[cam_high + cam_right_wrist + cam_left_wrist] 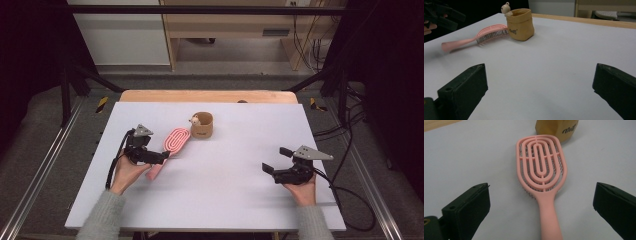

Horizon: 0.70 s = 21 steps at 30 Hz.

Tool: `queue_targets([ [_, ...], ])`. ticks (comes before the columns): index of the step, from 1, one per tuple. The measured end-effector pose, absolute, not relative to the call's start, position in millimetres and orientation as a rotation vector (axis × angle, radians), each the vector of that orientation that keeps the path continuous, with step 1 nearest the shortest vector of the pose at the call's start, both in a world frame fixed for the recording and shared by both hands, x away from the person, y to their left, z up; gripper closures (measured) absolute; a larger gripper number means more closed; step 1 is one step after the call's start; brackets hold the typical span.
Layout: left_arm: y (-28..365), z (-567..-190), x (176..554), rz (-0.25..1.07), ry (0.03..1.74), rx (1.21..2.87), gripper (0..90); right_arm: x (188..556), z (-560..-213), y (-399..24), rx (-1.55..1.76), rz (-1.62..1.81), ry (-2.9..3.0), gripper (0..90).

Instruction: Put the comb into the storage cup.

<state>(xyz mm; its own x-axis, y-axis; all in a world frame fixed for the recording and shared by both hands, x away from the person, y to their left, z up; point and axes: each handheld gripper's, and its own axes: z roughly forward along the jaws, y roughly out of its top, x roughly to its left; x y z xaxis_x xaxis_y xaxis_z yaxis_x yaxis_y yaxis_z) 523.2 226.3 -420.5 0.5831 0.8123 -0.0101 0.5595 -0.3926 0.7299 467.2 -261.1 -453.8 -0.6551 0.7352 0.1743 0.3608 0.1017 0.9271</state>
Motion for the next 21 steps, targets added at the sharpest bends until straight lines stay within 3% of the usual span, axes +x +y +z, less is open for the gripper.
queue_targets([
  [21,217,-438,528,0.436,1.107,2.179,7.2,467,-454,-261,1.076,1.569,2.055,0.2],
])
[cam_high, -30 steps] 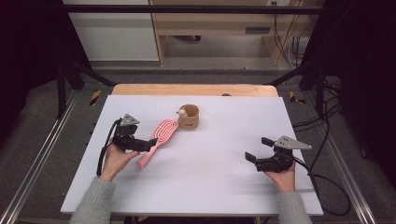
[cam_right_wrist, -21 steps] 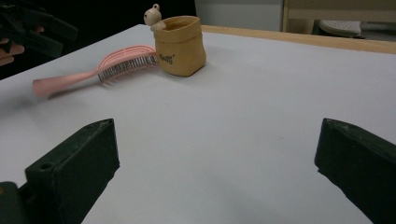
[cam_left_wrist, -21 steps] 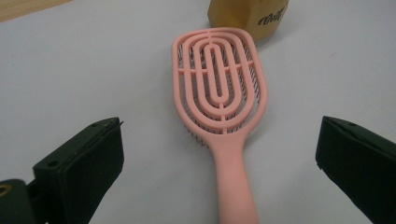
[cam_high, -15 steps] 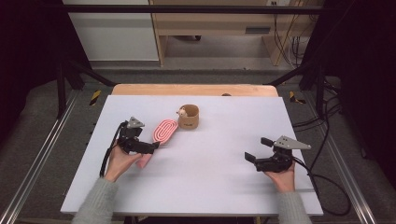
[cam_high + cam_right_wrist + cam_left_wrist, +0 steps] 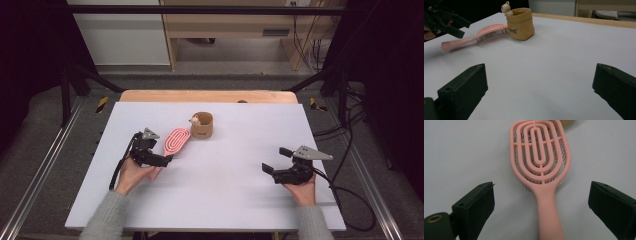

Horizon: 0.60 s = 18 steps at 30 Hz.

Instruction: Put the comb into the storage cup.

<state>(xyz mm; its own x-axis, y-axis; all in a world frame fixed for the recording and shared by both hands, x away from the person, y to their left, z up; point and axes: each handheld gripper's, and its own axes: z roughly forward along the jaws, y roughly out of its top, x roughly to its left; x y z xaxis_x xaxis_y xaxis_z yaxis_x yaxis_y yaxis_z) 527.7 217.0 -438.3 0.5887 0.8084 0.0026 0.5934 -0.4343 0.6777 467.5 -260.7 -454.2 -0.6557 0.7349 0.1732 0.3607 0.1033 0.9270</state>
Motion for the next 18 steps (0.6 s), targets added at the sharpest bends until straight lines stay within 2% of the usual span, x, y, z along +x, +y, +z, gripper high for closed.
queue_targets([
  [18,211,-449,531,0.403,1.132,2.229,25.1,468,-454,-261,1.075,1.568,2.058,0.2],
])
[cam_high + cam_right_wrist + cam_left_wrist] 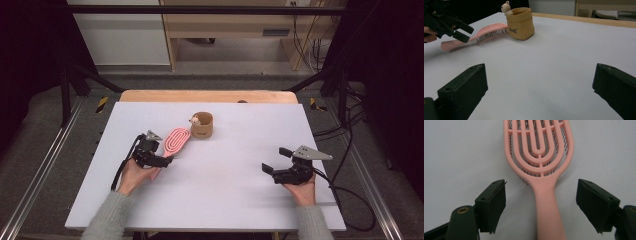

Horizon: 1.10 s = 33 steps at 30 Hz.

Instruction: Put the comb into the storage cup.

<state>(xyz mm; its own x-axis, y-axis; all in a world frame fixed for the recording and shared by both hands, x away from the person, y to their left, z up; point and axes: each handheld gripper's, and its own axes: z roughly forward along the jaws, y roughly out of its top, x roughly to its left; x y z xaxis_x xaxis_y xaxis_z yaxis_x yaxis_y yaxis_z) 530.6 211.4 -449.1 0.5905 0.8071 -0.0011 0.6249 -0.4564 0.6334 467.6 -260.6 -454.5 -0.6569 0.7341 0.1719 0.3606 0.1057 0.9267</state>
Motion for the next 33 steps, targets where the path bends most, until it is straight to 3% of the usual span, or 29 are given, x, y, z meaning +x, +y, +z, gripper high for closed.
queue_targets([
  [24,206.9,-456.7,535.3,0.369,1.151,2.265,54.3,467.5,-454.2,-260.7,1.076,1.569,2.057,0.2],
  [33,204.8,-457.7,536.8,0.369,1.171,2.273,61.2,467.5,-454.2,-260.7,1.077,1.569,2.057,0.2],
])
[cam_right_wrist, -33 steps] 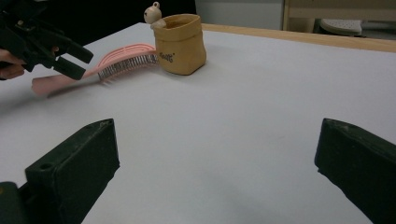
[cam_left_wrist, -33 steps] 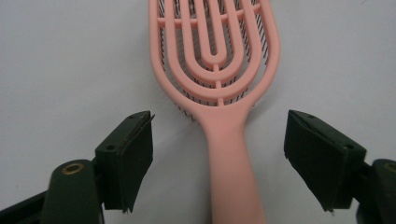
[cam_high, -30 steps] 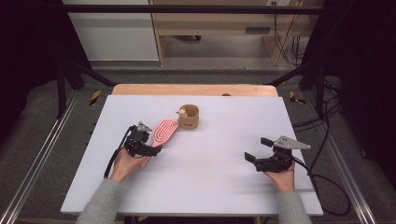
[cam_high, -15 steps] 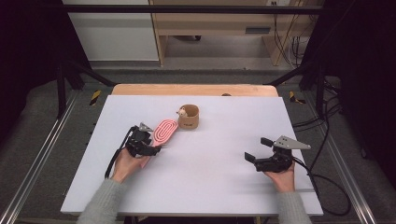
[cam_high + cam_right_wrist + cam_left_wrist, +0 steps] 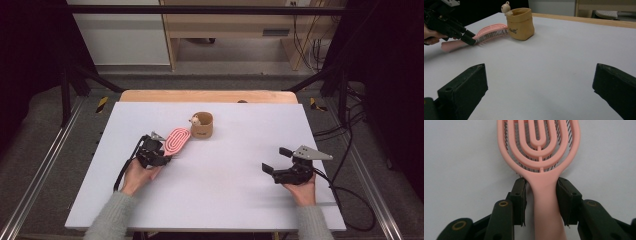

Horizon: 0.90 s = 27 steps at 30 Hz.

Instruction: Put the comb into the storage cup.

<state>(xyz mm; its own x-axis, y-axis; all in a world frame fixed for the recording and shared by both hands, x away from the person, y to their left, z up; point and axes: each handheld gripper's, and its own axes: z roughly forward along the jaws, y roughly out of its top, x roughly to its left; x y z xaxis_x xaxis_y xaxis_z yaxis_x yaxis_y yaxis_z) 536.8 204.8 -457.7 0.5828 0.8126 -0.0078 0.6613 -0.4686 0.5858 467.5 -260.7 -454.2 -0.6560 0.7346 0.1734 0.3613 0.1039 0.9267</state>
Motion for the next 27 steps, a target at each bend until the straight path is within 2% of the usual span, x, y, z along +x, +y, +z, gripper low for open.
queue_targets([
  [27,205.4,-455.8,535.7,0.401,1.158,2.296,67.2,467.5,-454.2,-260.6,1.078,1.57,2.056,0.2],
])
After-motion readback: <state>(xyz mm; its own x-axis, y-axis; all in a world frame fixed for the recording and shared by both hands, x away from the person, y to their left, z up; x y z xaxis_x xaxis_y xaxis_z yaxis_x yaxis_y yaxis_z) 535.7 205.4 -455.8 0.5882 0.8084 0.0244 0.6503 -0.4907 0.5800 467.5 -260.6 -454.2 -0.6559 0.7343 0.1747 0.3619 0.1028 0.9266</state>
